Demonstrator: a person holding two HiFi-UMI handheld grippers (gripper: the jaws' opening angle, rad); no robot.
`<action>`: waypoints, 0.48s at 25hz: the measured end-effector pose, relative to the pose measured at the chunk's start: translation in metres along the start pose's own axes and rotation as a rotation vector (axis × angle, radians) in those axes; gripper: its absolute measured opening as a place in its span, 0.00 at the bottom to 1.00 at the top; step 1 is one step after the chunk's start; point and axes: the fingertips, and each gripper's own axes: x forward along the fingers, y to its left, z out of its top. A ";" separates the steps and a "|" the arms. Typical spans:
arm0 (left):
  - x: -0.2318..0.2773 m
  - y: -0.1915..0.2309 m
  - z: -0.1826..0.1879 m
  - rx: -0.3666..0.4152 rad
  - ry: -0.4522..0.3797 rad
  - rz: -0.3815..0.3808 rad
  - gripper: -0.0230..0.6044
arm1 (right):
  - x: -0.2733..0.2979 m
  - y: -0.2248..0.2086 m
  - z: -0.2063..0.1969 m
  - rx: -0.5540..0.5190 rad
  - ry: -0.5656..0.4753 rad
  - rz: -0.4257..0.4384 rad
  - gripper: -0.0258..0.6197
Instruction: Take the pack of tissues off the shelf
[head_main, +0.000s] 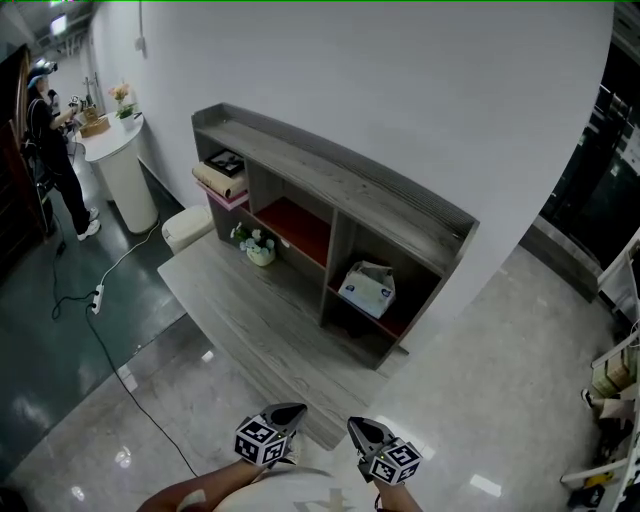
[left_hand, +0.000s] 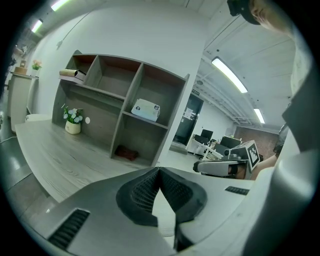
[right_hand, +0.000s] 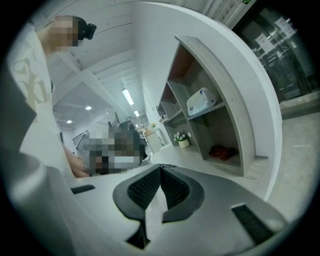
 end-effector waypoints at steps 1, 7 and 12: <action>0.002 0.003 0.003 0.003 0.000 -0.004 0.06 | 0.004 -0.002 0.003 -0.001 -0.003 -0.002 0.05; 0.016 0.021 0.020 0.017 -0.001 -0.024 0.06 | 0.020 -0.014 0.017 -0.003 -0.020 -0.028 0.05; 0.031 0.035 0.036 0.032 -0.001 -0.062 0.06 | 0.029 -0.027 0.029 -0.005 -0.040 -0.076 0.05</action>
